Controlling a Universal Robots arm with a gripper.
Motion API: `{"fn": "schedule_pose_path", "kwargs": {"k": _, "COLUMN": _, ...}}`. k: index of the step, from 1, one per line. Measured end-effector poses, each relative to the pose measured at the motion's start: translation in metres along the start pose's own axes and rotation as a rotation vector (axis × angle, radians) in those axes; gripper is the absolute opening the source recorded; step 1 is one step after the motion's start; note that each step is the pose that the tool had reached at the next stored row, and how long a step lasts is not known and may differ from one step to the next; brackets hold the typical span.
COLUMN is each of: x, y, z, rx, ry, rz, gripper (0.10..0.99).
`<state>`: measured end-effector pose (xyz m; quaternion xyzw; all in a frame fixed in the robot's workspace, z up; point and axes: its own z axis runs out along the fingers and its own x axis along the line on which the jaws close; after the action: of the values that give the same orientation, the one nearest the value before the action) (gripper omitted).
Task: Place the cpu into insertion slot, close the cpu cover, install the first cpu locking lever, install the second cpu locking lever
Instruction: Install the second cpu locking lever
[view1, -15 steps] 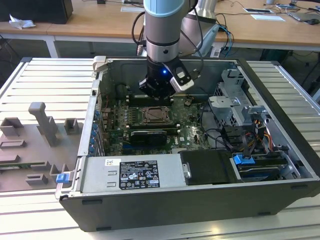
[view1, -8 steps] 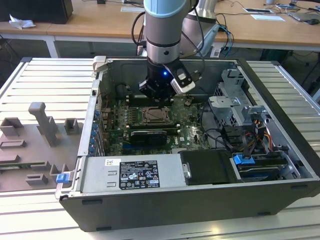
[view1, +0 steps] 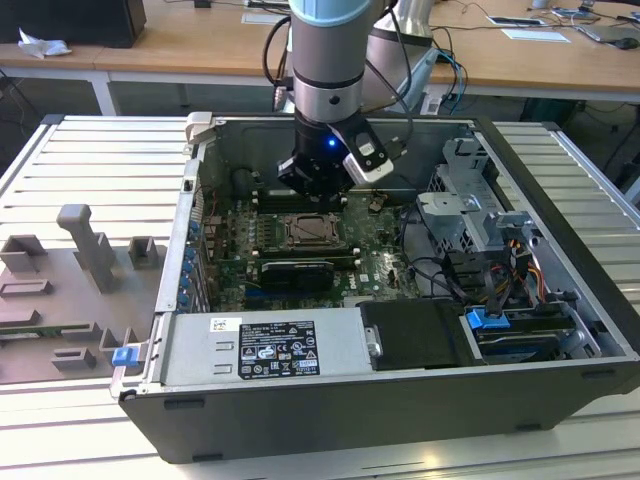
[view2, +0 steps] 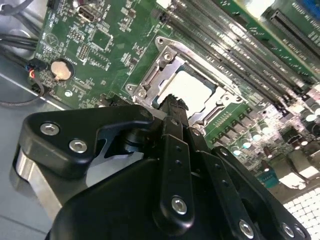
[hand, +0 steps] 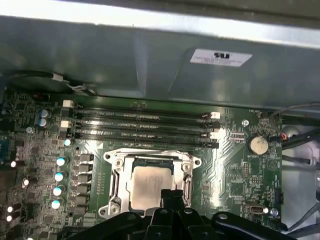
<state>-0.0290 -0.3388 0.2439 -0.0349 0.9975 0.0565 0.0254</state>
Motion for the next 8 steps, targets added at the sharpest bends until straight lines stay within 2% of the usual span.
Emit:
{"fn": "schedule_pose_path", "kwargs": {"k": 1, "x": 0.0002, "y": -0.0011, "z": 0.0, "rx": -0.001, "ry": 0.0149, "rz": 0.002, "gripper": 0.106}}
{"fn": "schedule_pose_path", "kwargs": {"k": 2, "x": 0.0003, "y": -0.0034, "z": -0.0001, "rx": -0.001, "ry": 0.0197, "rz": 0.002, "gripper": 0.106}}
{"fn": "schedule_pose_path", "kwargs": {"k": 6, "x": 0.001, "y": -0.0129, "z": -0.0004, "rx": -0.005, "ry": 0.0196, "rz": 0.002, "gripper": 0.106}}
{"fn": "schedule_pose_path", "kwargs": {"k": 8, "x": 0.0015, "y": -0.0204, "z": -0.0009, "rx": -0.007, "ry": 0.0194, "rz": 0.003, "gripper": 0.106}}
